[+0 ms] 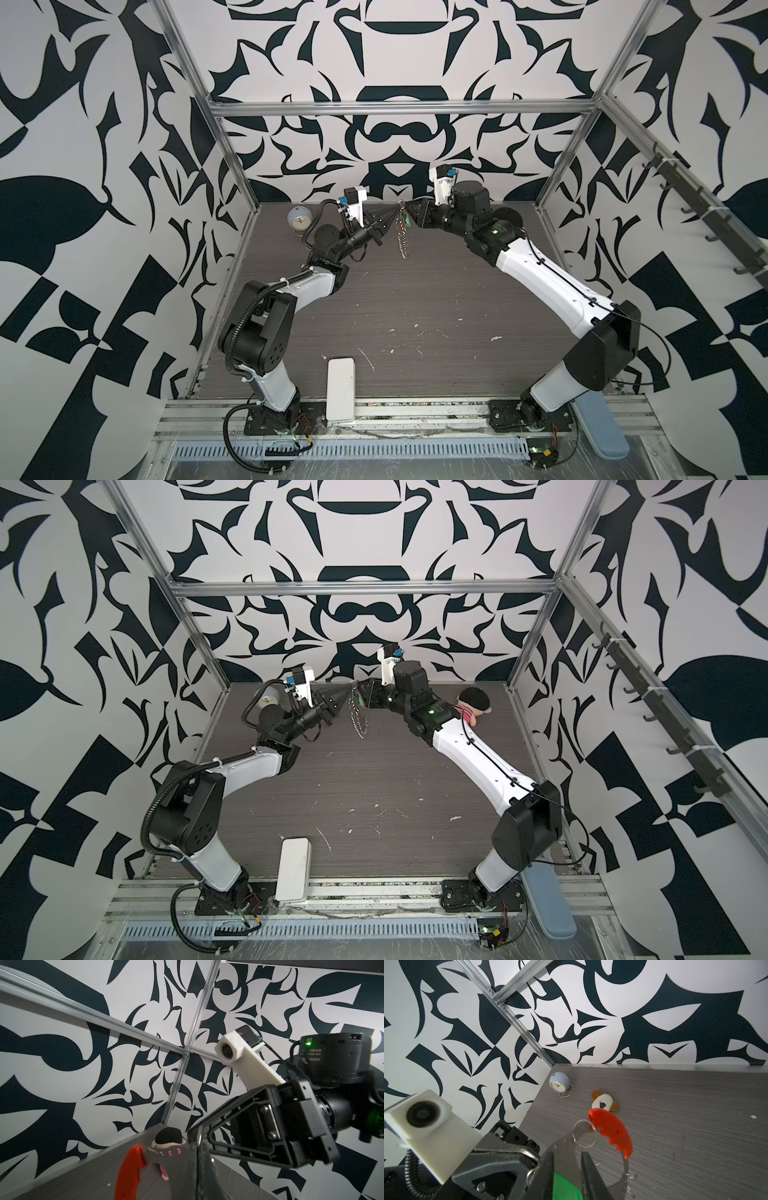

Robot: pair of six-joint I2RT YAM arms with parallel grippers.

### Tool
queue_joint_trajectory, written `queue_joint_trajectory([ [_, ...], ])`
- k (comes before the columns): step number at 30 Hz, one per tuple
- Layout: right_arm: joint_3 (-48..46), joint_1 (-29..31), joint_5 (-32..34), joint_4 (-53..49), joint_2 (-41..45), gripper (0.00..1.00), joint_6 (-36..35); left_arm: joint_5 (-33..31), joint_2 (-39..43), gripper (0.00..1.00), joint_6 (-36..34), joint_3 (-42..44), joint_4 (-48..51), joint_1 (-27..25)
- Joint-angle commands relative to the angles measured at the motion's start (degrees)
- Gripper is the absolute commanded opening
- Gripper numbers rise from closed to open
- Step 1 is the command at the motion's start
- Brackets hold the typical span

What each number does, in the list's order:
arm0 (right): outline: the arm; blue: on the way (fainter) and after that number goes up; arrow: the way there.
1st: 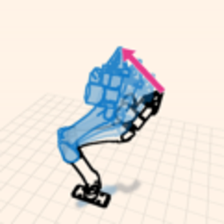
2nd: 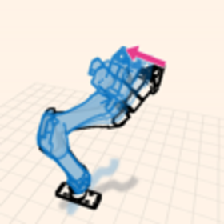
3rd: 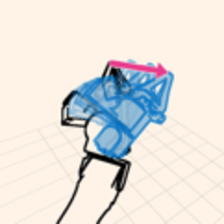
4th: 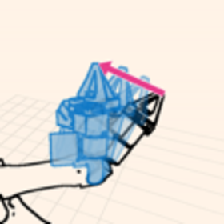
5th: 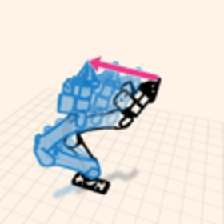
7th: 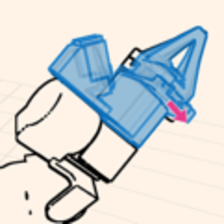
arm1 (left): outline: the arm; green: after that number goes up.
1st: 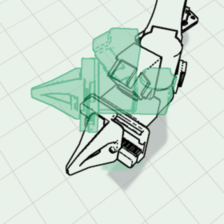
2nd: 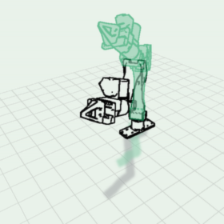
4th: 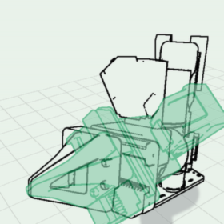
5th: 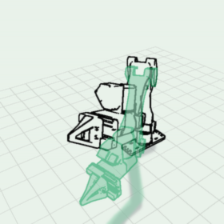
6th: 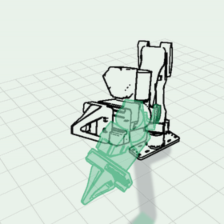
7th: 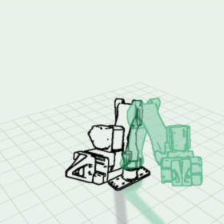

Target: Put the keys on the keyring

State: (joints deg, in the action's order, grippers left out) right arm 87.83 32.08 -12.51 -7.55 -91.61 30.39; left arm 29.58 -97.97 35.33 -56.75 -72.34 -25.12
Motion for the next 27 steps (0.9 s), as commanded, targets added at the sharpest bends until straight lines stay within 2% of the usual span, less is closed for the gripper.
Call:
queue_joint_trajectory([
  [1,1.57,1.30,-0.06,2.29,-0.21,0.27,1.28,-2.89,1.73,0.00,-1.22,0.74,-4.30,-0.63],
  [6,1.31,2.38,0.56,3.09,-0.72,0.27,1.91,-5.64,0.99,0.00,-1.67,1.72,-6.87,-1.21],
  [13,1.28,2.66,0.28,3.21,-1.29,0.27,1.91,-6.30,0.24,0.00,-1.33,2.16,-8.54,-1.66],
  [18,-0.77,0.39,1.53,1.41,1.53,0.28,-1.43,-5.78,1.36,0.00,-1.31,2.59,-8.60,-1.38],
  [21,-3.08,-3.23,-0.14,1.27,4.45,0.30,-4.01,-4.82,2.49,0.00,-0.87,2.68,-6.94,-0.85],
  [24,-5.59,-4.30,-3.56,3.28,7.23,0.35,-8.60,-3.67,3.19,0.00,-0.38,2.58,-5.46,-0.62],
  [27,-7.77,-4.30,-10.04,7.36,8.46,0.39,-11.15,-2.35,3.09,0.00,1.57,1.92,-4.66,-0.29],
])
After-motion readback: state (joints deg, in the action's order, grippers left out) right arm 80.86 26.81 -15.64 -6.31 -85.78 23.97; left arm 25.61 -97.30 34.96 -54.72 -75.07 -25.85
